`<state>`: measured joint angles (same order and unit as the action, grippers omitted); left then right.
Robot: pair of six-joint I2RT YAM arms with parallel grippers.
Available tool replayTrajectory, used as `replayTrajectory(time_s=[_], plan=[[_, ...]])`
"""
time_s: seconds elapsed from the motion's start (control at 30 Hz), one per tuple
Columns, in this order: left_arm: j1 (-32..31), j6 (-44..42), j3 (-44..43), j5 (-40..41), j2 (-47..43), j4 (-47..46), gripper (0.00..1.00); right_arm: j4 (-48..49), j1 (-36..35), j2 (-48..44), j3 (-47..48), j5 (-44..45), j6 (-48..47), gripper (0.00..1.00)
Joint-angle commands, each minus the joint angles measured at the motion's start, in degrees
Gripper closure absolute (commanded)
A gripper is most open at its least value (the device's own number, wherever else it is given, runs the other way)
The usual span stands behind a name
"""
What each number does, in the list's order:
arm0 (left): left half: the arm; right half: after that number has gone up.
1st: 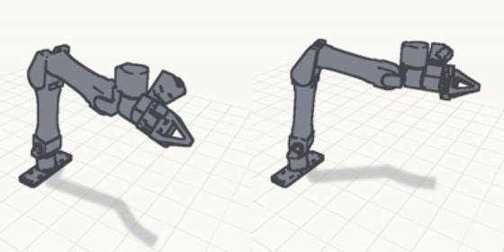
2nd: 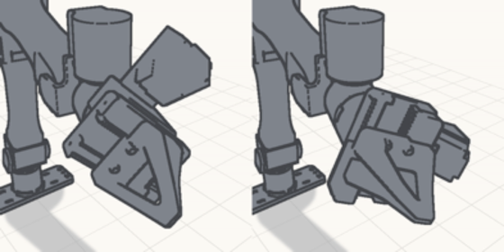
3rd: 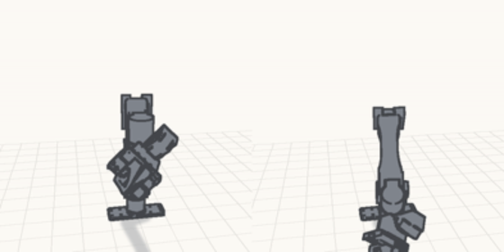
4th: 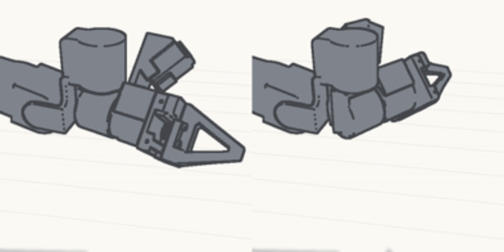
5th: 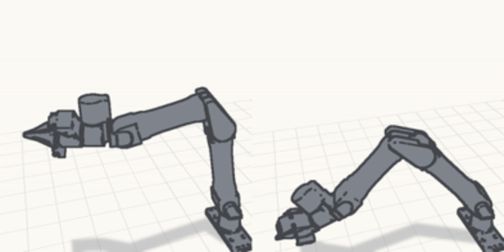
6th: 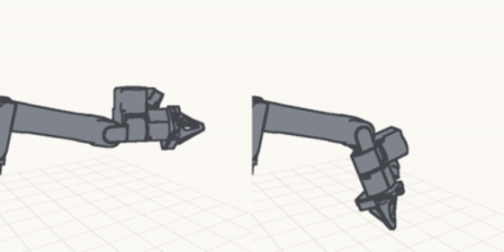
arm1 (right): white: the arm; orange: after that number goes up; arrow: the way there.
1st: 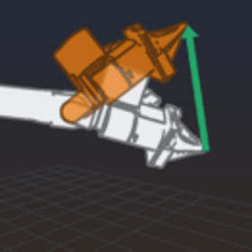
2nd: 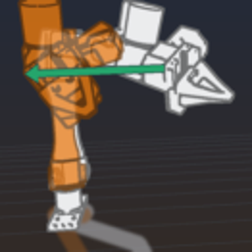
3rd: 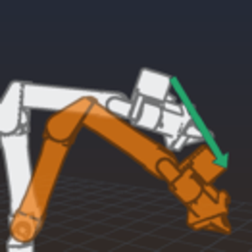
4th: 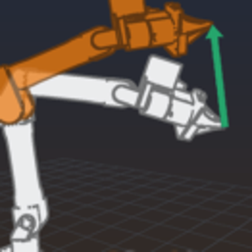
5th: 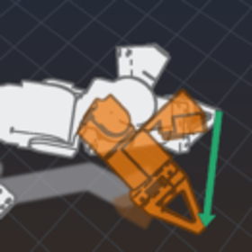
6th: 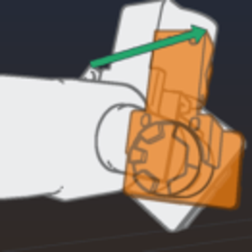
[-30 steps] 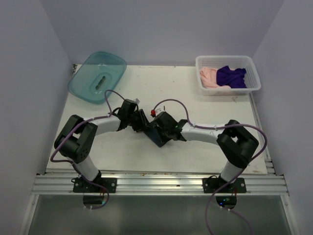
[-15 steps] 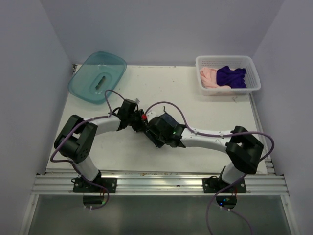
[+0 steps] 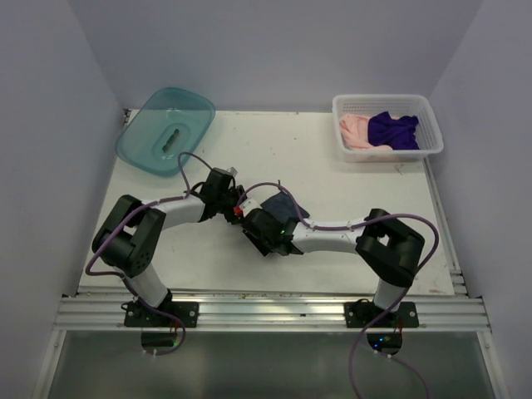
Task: Roll the towels
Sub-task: Roll the towel
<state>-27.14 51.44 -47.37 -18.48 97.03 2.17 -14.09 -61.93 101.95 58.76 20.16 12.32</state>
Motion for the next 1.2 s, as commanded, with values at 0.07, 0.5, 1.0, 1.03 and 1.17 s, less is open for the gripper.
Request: replayTrajectory(time_s=[0.07,0.5,1.0,1.03,1.17], plan=[[-0.02,-1.7,-0.26,2.48,-0.53,4.15,0.62,3.1,0.06,1.76,-0.93,2.51,1.48,0.75],[2.52,-2.75,-2.46,0.12,-8.87,7.23,0.43,13.72,7.16,-6.76,-8.92,-19.26,6.4,1.0],[4.11,-4.86,1.31,0.38,-14.86,9.34,0.15,18.92,17.28,-4.4,-9.54,-44.93,15.1,1.0],[4.11,-4.95,2.36,0.2,-15.03,8.82,0.12,19.27,17.72,-3.96,-9.54,-47.12,16.41,1.0],[4.02,-4.68,4.83,-0.42,-15.82,6.8,0.09,20.15,20.53,-1.23,-9.28,-52.22,19.49,1.0]])
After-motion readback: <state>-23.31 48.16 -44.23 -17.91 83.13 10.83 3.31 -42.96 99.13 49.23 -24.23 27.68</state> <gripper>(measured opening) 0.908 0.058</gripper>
